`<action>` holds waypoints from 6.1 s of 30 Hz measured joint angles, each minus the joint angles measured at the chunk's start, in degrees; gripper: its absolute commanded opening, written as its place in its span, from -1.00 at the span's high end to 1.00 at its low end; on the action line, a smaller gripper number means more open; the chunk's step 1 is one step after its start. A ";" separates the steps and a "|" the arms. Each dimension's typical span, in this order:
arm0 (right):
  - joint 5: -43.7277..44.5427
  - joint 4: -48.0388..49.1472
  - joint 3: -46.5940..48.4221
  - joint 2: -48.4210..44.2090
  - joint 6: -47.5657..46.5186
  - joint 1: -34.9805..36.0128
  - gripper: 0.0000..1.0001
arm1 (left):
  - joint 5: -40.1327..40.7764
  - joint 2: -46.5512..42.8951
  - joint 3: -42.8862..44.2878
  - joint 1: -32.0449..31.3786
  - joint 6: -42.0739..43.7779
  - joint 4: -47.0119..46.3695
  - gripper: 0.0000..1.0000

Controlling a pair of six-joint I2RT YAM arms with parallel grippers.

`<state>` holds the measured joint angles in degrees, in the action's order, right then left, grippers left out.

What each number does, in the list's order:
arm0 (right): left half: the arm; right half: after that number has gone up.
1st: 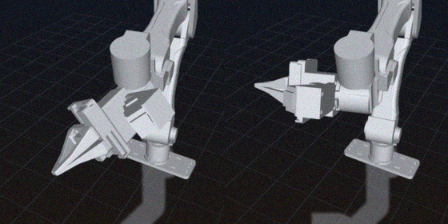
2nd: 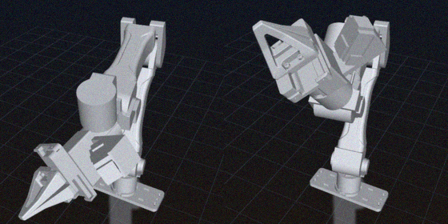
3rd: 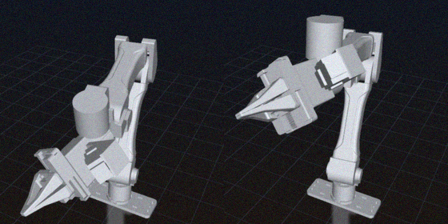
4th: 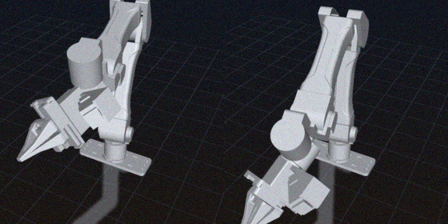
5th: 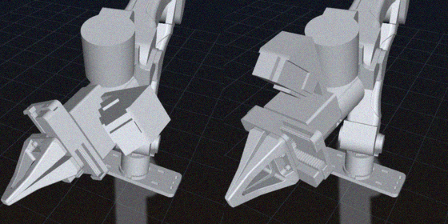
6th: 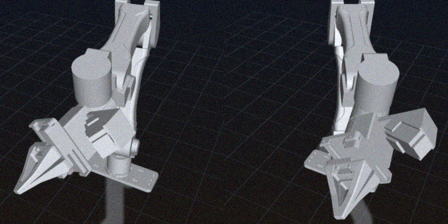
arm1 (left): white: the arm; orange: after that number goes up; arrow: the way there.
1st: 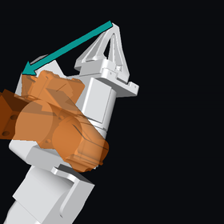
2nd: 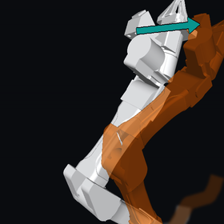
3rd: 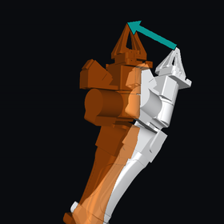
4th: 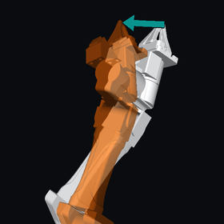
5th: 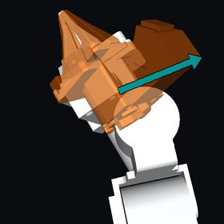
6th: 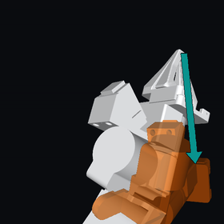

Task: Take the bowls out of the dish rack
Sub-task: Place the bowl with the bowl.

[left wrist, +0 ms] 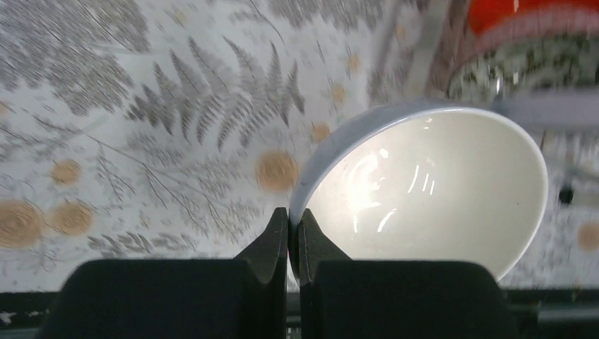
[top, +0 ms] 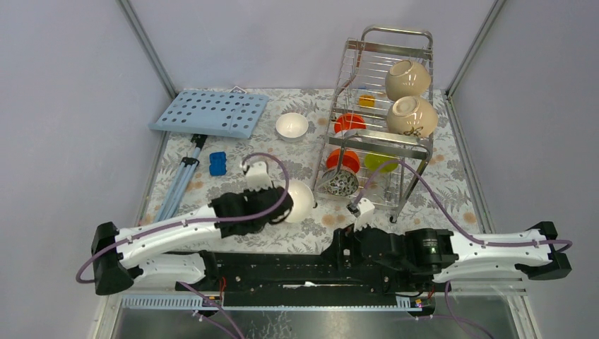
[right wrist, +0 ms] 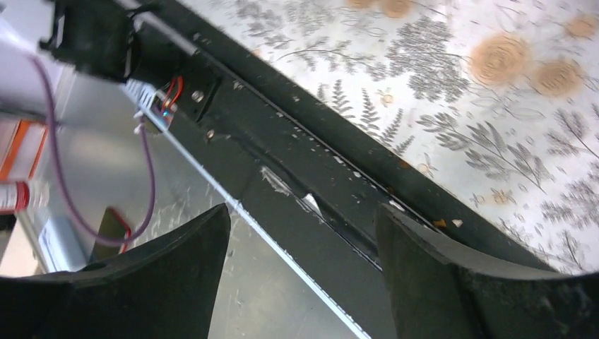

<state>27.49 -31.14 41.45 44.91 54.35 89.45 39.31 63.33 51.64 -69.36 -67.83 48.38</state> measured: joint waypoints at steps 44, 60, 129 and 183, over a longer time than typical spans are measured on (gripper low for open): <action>-1.27 19.39 -13.38 2.12 -6.62 0.00 -0.63 | -28.61 60.06 60.02 47.58 24.46 -8.72 1.00; -0.37 17.07 -13.38 2.34 -3.85 0.00 -0.63 | -29.73 62.97 60.02 48.15 23.78 -8.24 1.00; 0.11 16.15 -15.06 -0.28 -0.92 0.00 -0.64 | -26.62 63.78 65.22 48.26 25.00 -4.55 0.52; 0.48 15.08 -15.52 -1.57 0.13 0.00 -0.64 | -28.68 64.54 63.98 48.33 27.30 -5.66 1.00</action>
<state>27.97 -16.05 25.93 43.33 54.48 89.45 10.63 127.87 115.61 -21.04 -40.53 42.72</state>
